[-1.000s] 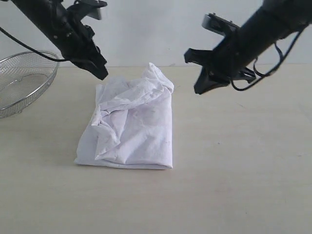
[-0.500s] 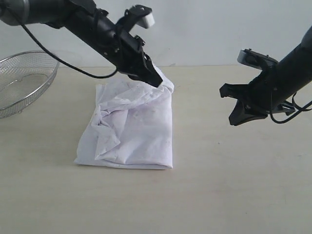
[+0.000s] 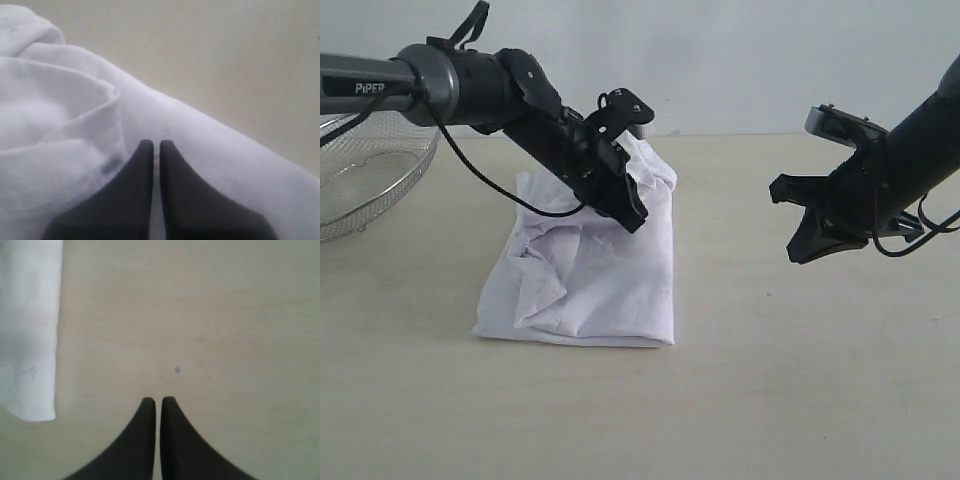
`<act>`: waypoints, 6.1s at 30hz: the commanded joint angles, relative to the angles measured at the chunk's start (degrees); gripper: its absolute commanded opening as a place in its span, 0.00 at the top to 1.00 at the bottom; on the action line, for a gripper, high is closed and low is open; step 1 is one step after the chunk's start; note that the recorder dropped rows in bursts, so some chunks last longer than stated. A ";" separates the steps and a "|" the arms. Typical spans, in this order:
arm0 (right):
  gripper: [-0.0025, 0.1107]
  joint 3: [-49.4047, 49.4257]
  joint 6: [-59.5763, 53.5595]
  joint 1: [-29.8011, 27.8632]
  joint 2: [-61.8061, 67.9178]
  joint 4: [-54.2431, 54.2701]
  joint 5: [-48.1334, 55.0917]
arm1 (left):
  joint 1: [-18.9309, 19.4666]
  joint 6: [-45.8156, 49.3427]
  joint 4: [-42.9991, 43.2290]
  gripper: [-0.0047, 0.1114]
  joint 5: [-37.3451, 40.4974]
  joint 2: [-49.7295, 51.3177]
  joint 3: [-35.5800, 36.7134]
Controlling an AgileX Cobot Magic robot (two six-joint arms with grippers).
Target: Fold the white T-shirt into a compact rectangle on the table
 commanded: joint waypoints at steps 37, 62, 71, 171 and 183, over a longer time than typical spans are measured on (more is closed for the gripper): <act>0.98 -0.07 -3.41 -0.42 -0.91 3.67 1.48 | 7.80 -25.21 19.36 0.92 21.98 0.76 -8.84; 0.98 -0.07 -3.75 -0.42 -0.78 4.41 2.39 | 9.67 -32.91 11.40 0.92 27.37 -2.03 -8.84; 0.98 -0.07 -3.92 -0.42 -0.78 5.47 3.84 | 6.82 -32.29 13.59 0.92 24.80 3.78 -8.84; 0.98 -21.76 -15.12 7.93 25.69 34.89 7.56 | 15.53 -35.83 11.60 0.92 21.89 1.19 -8.84; 0.98 -34.59 -5.34 -7.72 26.20 19.18 20.74 | 15.53 -33.90 -0.86 0.92 20.82 -10.79 -8.84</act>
